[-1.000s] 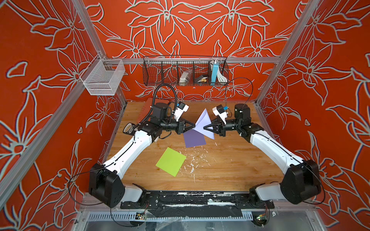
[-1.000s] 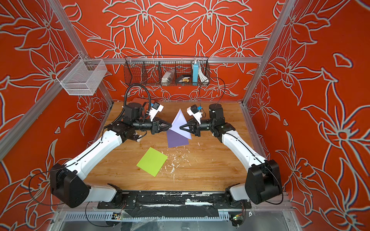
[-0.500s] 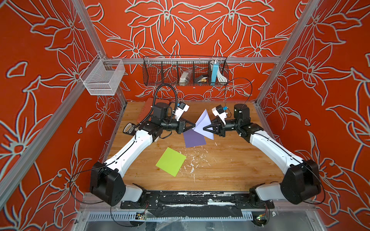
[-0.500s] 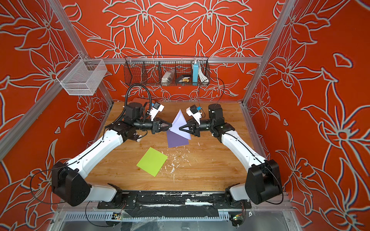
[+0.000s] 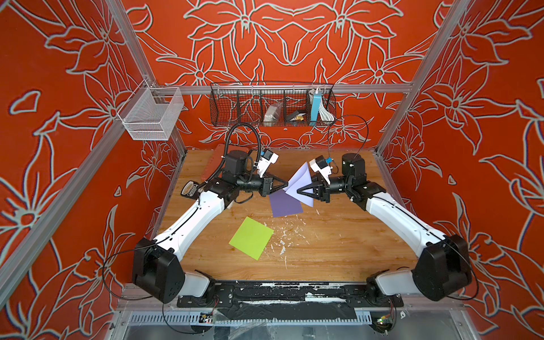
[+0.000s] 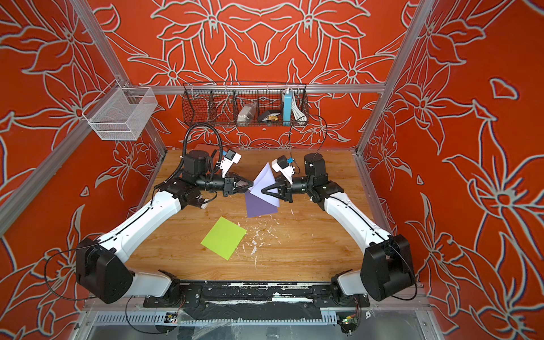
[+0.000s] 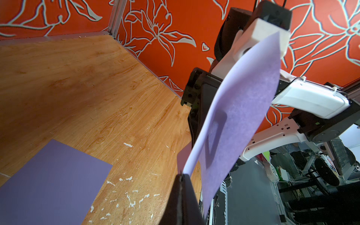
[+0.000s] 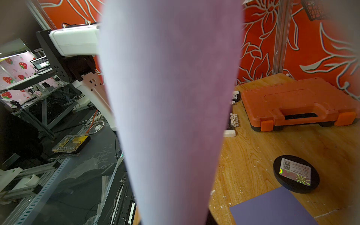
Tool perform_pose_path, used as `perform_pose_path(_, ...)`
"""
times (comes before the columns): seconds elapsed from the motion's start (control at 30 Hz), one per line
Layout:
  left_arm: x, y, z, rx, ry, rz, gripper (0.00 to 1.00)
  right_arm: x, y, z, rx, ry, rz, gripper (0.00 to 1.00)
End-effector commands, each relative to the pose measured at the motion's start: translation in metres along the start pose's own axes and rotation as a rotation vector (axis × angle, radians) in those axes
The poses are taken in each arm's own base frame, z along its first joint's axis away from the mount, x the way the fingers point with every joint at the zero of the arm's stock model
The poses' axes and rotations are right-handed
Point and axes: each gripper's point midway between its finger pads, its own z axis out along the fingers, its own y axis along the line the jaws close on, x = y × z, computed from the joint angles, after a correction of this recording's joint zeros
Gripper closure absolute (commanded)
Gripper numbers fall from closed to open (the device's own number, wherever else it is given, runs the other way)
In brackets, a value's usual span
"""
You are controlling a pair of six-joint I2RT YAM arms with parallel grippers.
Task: Fold the square paper diagonally
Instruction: Fold the paper at the center of the board.
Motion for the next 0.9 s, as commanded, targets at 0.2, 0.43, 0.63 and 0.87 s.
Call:
perform_pose_path(0.2, -0.005, -0.006, 0.001, 0.041, -0.009, 0.015, 1.00, -0.010, 0.005, 0.005, -0.003, -0.011, -0.040, 0.79)
perform_pose_path(0.43, -0.003, -0.007, 0.002, 0.045, -0.003, 0.007, 1.00, -0.014, 0.005, 0.008, 0.000, -0.021, -0.047, 0.79)
perform_pose_path(0.63, -0.003, -0.008, 0.003, 0.049, -0.003, 0.007, 1.00, -0.013, 0.005, 0.013, -0.006, -0.015, -0.039, 0.79)
perform_pose_path(0.87, -0.003, -0.011, 0.004, 0.057, -0.005, 0.008, 1.00, -0.014, 0.006, 0.015, -0.006, -0.018, -0.039, 0.82)
